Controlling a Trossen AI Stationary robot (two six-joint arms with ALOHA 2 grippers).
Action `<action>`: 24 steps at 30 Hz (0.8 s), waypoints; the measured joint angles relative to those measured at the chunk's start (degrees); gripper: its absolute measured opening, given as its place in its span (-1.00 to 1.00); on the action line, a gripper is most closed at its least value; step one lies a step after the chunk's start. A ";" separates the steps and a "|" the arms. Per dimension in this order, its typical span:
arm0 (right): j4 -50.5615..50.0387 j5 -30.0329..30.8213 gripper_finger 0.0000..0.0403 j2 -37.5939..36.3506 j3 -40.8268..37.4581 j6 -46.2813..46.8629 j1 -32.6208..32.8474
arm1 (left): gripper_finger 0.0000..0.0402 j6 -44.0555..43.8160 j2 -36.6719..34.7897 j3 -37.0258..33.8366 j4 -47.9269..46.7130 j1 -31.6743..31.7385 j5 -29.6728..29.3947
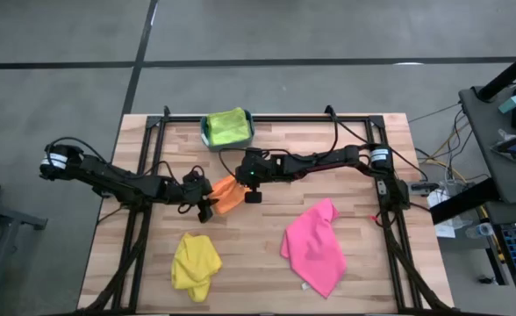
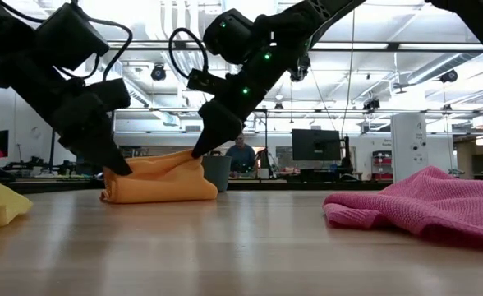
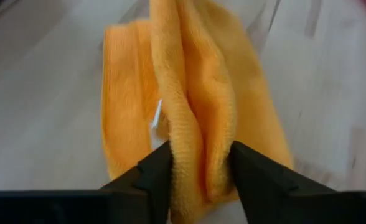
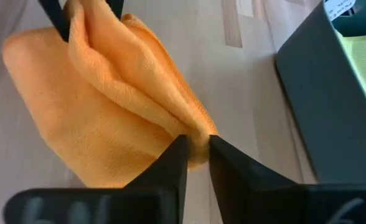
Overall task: Fold microfiber towels
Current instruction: Fold the orange towel
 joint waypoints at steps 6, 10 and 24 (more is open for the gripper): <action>-0.17 1.13 -0.59 -0.59 0.00 -0.03 -0.59 | -0.12 0.02 -0.80 0.07 -6.54 0.21 -0.03; -0.24 0.94 -0.58 -0.98 0.00 -0.03 -0.62 | -0.12 1.49 -0.89 0.08 -6.71 0.24 -1.47; 4.11 -17.27 -0.81 2.01 -0.33 3.69 0.16 | -0.11 2.12 -5.11 0.33 -7.76 1.51 -12.50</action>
